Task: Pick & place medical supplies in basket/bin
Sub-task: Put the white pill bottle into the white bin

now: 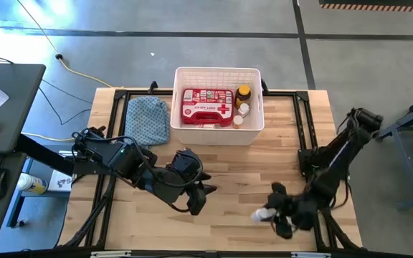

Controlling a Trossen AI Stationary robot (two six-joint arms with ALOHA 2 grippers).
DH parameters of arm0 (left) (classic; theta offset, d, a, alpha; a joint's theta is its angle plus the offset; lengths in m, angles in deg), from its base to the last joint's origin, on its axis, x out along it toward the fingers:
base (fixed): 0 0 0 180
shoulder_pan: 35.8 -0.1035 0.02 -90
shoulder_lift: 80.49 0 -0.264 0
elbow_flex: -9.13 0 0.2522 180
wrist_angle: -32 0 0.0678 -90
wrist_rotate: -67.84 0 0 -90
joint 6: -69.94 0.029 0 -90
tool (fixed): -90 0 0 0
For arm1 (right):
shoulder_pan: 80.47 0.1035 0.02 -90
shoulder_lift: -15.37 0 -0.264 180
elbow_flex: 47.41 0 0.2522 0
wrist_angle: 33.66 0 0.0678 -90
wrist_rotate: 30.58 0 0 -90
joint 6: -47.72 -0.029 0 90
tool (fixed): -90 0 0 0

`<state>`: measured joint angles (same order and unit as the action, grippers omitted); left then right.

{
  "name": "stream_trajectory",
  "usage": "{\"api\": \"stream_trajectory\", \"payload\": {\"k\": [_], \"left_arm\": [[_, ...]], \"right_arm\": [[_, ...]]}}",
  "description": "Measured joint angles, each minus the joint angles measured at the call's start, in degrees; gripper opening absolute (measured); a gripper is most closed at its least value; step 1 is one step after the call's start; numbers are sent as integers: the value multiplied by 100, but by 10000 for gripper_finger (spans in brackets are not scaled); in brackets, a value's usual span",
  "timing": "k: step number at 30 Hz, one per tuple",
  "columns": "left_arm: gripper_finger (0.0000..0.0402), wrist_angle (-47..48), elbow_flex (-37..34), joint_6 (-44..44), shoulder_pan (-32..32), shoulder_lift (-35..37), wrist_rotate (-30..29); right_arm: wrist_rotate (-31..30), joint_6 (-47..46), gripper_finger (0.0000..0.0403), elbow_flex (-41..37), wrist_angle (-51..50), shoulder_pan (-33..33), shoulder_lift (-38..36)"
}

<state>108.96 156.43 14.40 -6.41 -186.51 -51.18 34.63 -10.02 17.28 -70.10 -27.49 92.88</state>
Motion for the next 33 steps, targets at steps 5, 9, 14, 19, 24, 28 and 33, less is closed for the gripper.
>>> {"api": "stream_trajectory", "payload": {"k": [5,9,14,19,24,28,33], "left_arm": [[232,145,0,-138,-336,167,-122],[232,134,2,357,-690,352,-199],[232,339,2,1151,-1169,614,-208],[232,611,2,2060,-1969,885,-91],[232,638,7,3042,-2978,1024,1051],[232,754,4,3810,-3711,1025,1831],[232,775,4,4671,-4585,1027,2597]], "right_arm": [[-288,937,166,109,112,-759,-688],[-304,2013,165,583,39,-1496,-852],[-536,2828,164,1371,-444,-2488,-852],[-715,3359,164,2067,-816,-3704,-852],[-43,3796,165,2329,-833,-5373,-776],[861,3872,166,2389,-774,-6533,-483],[1426,3988,165,2806,-1003,-7264,201]]}}
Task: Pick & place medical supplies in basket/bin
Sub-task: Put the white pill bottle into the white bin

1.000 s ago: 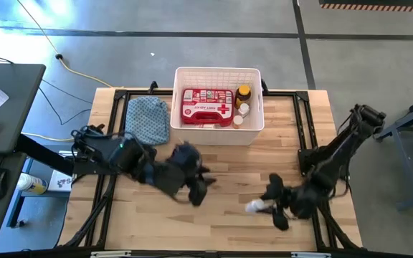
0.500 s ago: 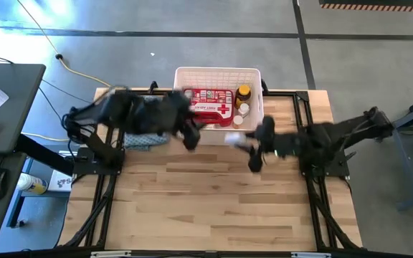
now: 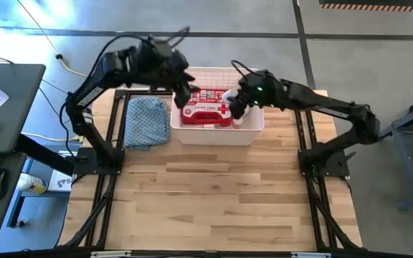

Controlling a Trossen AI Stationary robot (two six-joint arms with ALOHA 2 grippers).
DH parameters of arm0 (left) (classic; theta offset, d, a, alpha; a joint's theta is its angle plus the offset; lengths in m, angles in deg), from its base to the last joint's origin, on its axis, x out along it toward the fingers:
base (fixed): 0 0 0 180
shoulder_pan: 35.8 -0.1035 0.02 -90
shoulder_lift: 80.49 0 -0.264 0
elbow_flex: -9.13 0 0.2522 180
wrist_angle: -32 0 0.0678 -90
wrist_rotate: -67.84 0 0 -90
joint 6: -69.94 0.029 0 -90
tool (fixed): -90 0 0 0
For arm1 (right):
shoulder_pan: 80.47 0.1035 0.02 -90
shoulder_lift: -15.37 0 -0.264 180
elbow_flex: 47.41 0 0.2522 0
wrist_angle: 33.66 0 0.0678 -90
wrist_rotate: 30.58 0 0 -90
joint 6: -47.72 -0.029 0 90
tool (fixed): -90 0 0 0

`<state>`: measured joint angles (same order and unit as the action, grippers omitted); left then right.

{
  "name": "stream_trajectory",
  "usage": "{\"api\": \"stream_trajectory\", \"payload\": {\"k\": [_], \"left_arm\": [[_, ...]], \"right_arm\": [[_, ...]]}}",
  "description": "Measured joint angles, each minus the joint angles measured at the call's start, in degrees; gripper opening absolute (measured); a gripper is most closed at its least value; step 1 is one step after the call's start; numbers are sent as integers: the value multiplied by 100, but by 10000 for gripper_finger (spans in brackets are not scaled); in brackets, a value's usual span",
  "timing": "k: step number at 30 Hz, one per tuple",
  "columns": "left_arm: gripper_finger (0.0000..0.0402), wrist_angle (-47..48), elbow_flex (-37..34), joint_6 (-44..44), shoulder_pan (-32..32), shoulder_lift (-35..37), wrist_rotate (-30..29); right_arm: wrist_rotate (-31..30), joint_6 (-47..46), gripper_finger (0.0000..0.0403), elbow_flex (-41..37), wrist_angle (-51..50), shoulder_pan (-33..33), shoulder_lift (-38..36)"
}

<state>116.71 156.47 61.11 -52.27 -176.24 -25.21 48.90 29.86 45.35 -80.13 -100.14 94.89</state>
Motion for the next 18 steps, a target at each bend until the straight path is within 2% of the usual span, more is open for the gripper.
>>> {"api": "stream_trajectory", "payload": {"k": [6,9,18], "left_arm": [[232,178,0,561,-1033,0,835],[232,339,0,647,-1415,0,1044],[232,566,0,1163,-1935,0,1420]], "right_arm": [[255,9,167,843,-1175,-426,1061],[396,-183,165,1084,-1575,-570,1443],[347,-1116,168,1029,-2090,-679,1662]]}}
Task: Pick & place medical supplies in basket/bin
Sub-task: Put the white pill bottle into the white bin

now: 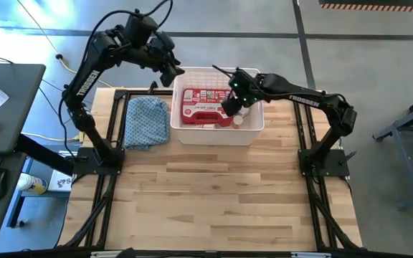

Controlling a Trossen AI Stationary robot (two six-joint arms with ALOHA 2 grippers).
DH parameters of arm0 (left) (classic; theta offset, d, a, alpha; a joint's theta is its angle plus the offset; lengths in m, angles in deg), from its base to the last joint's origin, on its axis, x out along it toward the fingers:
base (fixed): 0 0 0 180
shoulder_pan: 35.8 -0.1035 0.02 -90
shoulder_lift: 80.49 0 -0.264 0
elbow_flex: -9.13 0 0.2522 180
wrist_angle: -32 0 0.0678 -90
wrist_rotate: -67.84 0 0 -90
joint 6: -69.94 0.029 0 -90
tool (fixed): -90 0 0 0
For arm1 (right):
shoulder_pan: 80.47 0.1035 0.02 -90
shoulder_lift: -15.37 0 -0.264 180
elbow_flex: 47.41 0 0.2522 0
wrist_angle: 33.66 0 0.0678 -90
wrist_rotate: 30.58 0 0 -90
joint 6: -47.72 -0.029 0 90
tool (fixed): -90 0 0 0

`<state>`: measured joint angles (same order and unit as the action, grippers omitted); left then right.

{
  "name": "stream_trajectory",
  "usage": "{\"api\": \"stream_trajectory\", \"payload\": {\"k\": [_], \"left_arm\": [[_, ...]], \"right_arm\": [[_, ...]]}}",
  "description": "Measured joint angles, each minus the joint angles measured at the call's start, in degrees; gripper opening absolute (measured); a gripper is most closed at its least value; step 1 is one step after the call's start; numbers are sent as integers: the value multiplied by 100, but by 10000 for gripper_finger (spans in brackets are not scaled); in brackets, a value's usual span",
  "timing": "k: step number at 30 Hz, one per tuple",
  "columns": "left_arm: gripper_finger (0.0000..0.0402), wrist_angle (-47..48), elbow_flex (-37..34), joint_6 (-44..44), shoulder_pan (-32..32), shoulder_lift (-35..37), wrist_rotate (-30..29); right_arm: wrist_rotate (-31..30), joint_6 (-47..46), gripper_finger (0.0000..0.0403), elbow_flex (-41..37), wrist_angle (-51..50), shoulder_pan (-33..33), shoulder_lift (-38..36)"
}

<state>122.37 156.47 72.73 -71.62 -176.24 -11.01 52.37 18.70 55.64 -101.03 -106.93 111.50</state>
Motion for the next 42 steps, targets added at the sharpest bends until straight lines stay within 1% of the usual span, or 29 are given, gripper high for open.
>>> {"api": "stream_trajectory", "payload": {"k": [5,11,14,19,23,29,34,38,42], "left_arm": [[232,-14,-2,177,-177,-44,356],[232,-14,-9,335,-339,-97,496],[232,-19,-9,351,-376,-96,513],[232,-12,-9,384,-408,-96,569],[232,-8,-9,384,-400,-96,606],[232,30,-9,433,-393,-96,637],[232,34,-9,438,-393,-96,637],[232,27,-9,444,-393,-96,637],[232,21,-9,431,-393,-96,638]], "right_arm": [[182,-100,164,-13,-293,3,0],[643,-28,169,-13,-928,26,58],[742,-39,165,-17,-1042,31,180],[678,-356,167,3,-979,26,339],[637,-425,169,14,-994,49,463],[453,-115,166,54,-914,154,490],[373,79,169,363,-894,173,535],[198,221,165,627,-823,184,528],[160,209,165,571,-552,170,522]]}}
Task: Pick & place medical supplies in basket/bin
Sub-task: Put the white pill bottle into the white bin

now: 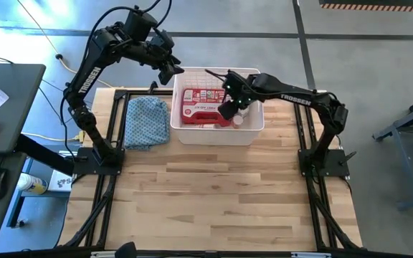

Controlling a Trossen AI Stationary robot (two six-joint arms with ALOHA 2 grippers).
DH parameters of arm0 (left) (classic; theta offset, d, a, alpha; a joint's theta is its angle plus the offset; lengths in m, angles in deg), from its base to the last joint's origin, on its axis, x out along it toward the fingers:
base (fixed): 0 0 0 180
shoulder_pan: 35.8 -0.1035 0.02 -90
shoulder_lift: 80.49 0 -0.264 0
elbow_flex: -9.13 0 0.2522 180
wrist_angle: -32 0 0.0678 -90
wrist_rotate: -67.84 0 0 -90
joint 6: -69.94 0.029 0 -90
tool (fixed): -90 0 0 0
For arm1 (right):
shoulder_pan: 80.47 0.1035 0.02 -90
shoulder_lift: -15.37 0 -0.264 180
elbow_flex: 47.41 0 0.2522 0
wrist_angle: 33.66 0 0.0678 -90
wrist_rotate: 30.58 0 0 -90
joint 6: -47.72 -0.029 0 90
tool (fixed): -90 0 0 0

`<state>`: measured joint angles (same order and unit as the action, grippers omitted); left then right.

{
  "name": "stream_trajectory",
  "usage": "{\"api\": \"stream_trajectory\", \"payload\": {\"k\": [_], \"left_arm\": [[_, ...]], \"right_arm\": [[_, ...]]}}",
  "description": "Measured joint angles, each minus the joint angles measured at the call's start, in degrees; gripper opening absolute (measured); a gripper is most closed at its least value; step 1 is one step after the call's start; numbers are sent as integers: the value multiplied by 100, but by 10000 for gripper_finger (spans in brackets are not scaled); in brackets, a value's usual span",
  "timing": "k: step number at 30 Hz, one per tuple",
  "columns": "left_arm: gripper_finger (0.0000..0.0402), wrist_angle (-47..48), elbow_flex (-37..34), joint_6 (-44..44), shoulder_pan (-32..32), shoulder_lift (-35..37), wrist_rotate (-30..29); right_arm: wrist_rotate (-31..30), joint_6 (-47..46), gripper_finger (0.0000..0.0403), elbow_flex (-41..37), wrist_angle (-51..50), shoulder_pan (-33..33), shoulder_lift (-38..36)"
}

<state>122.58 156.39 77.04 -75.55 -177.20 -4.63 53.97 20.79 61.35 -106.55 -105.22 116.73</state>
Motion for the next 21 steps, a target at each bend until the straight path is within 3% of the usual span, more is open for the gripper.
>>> {"api": "stream_trajectory", "payload": {"k": [7,21], "left_arm": [[232,4,0,-55,0,0,1],[232,-39,2,-91,0,2,-2]], "right_arm": [[612,-139,165,-529,-31,9,136],[953,387,166,-594,248,-99,430]]}}
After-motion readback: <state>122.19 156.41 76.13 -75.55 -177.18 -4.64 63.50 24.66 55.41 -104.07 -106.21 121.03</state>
